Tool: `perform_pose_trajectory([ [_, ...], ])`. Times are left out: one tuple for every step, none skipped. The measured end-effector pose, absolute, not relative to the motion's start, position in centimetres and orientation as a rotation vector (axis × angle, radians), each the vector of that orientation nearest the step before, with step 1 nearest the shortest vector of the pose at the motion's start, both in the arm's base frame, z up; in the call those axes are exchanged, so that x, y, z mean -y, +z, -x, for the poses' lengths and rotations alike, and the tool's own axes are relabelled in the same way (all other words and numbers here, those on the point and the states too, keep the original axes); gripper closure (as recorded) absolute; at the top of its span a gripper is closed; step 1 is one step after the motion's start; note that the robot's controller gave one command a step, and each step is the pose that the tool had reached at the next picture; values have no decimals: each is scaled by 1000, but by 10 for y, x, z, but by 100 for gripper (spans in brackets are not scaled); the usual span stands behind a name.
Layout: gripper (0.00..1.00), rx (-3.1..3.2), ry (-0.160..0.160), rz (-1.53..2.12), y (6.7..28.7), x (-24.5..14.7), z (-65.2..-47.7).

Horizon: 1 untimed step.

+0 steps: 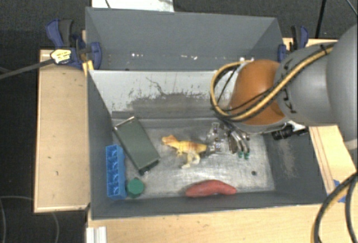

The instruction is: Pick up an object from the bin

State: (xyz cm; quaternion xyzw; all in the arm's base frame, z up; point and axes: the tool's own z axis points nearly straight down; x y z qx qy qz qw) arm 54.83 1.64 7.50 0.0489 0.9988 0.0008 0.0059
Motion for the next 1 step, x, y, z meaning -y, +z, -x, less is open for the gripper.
perform_pose_trajectory([
  [100, -3139, 1, -79, 153, -30, -521],
])
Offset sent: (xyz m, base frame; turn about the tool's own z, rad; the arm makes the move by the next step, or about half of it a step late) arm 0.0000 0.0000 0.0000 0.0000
